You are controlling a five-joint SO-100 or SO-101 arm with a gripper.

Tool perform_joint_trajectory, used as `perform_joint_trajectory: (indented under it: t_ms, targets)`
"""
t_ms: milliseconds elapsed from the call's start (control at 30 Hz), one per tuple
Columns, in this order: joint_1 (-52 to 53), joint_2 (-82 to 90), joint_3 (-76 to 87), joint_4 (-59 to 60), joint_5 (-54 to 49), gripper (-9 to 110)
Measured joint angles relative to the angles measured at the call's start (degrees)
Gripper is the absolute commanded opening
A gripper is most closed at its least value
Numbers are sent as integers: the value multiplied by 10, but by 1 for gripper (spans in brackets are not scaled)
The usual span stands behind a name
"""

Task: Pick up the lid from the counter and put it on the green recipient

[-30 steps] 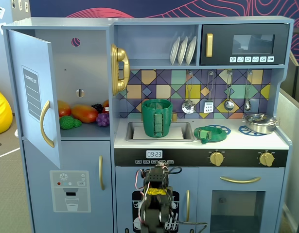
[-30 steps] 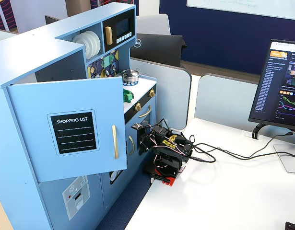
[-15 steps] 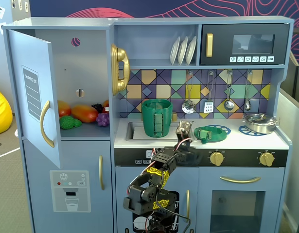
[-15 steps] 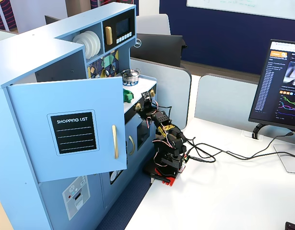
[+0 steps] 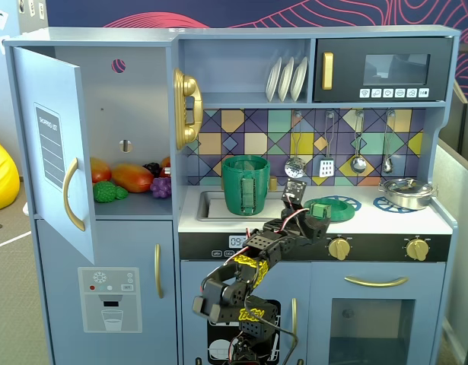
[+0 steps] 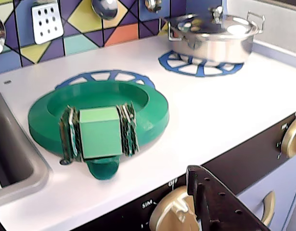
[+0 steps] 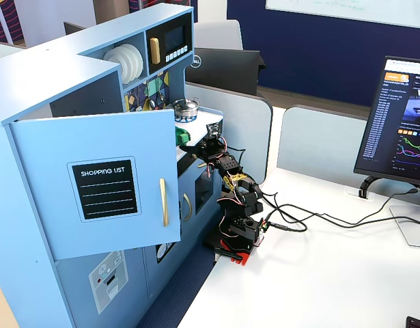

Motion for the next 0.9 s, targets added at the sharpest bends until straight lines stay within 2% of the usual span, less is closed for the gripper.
perform_joint_trajectory:
  t_ms: [900]
  targets:
    - [-26, -264, -169, -54, -5, 42]
